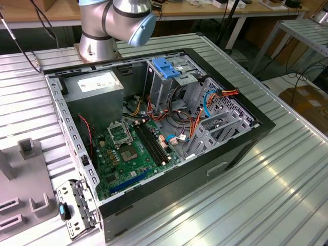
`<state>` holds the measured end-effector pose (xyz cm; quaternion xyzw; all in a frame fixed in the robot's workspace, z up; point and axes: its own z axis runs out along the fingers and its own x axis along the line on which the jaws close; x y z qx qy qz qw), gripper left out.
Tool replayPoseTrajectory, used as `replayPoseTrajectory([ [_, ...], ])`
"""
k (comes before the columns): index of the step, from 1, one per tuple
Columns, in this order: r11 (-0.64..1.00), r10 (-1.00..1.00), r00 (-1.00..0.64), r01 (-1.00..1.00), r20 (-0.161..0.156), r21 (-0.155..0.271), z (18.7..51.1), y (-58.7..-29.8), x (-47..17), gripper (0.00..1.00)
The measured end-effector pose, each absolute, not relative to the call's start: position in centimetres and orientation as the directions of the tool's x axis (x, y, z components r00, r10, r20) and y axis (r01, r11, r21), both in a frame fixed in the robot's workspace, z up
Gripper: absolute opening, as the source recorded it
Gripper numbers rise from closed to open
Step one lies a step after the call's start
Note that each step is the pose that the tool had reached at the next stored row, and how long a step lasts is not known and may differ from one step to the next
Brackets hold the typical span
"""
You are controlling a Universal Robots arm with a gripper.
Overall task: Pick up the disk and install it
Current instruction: 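Reach for the disk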
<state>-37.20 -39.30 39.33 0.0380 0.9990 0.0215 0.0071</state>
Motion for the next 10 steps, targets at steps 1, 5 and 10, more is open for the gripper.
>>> replayPoseTrajectory([
  [1, 0.996, 0.076, -0.997, 0.076, -0.012, 0.043, 39.3, -39.3, -37.3, 0.11],
  [5, 0.996, 0.076, -0.997, 0.076, -0.013, 0.043, 39.3, -39.3, -37.8, 0.11],
  [10, 0.996, 0.076, -0.997, 0.076, -0.013, 0.043, 39.3, -39.3, -38.4, 0.11],
])
